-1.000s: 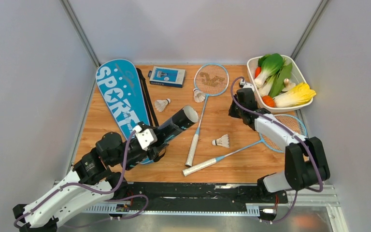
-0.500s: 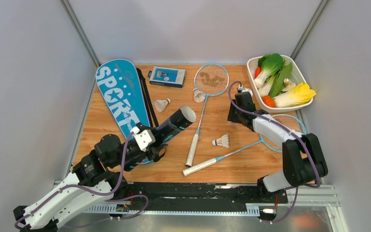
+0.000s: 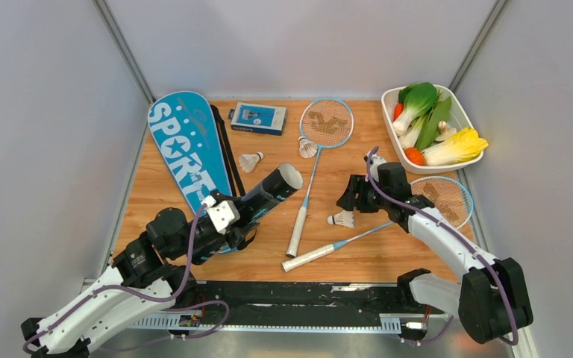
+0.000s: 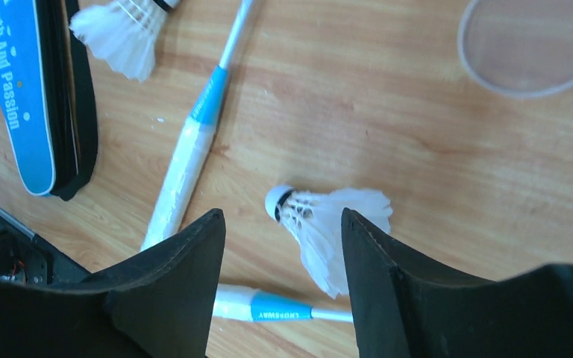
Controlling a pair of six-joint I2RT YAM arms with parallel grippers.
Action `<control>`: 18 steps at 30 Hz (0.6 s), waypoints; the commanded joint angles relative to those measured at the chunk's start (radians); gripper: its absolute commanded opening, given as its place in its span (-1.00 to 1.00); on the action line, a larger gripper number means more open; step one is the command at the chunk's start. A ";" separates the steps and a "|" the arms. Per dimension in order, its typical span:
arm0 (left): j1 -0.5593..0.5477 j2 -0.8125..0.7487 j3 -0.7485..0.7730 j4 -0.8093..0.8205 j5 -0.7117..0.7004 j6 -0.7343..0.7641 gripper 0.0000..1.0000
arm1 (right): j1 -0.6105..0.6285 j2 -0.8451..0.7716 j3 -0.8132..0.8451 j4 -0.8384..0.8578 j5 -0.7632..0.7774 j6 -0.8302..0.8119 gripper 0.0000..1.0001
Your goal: Pack up the badminton gear
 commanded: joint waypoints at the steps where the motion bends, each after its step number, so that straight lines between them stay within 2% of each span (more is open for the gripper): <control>1: 0.003 -0.001 0.007 0.074 0.011 -0.011 0.07 | -0.004 -0.075 -0.058 -0.002 -0.026 0.033 0.23; 8: 0.003 0.011 0.008 0.075 0.011 -0.009 0.07 | -0.004 -0.083 -0.131 0.030 -0.023 0.048 0.20; 16: 0.003 0.021 0.007 0.075 0.020 -0.008 0.07 | -0.005 -0.086 -0.165 0.109 -0.052 0.070 -0.10; 18: 0.003 0.021 0.007 0.074 0.019 -0.010 0.07 | -0.004 -0.086 -0.167 0.118 -0.045 0.072 -0.27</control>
